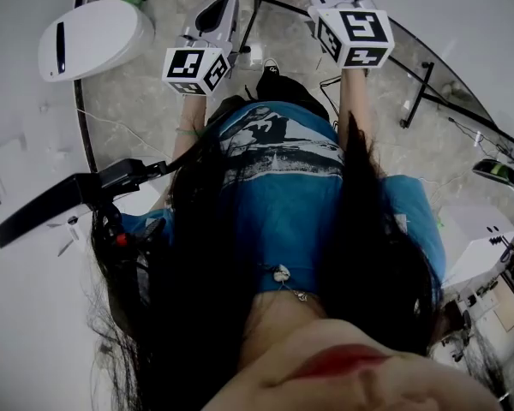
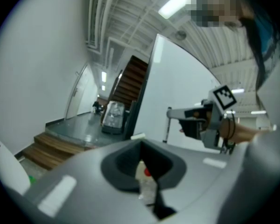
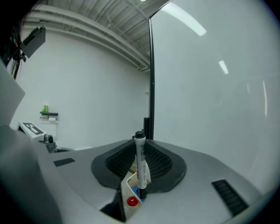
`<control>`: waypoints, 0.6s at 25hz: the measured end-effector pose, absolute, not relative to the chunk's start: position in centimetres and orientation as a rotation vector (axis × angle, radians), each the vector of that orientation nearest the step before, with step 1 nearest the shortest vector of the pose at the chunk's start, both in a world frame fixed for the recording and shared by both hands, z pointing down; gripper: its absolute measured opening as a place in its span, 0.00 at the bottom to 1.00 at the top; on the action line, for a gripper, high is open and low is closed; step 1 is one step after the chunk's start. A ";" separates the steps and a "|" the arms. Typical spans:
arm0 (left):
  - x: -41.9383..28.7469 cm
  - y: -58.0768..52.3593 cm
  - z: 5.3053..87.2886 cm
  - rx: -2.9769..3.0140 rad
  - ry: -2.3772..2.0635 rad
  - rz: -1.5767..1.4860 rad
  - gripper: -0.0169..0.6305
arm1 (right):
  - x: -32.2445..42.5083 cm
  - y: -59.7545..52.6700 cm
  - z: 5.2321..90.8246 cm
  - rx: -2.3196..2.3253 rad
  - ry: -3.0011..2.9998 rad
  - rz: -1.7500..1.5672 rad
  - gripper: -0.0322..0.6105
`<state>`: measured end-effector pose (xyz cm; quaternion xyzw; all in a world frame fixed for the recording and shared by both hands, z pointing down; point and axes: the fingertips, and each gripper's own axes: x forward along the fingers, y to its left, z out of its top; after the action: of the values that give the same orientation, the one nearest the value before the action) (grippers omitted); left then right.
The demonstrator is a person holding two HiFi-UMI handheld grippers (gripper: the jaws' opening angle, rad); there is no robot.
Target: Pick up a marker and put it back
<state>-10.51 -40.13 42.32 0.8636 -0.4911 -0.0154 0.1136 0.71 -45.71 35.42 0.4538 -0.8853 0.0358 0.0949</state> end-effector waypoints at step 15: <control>-9.1 -39.6 42.2 2.578 -1.359 -0.074 0.03 | 2.5 -44.9 36.0 1.435 -2.644 0.173 0.16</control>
<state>-9.05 -39.58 42.17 0.8787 -0.4631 -0.0253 0.1130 2.55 -44.90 35.98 0.4753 -0.8757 0.0572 0.0639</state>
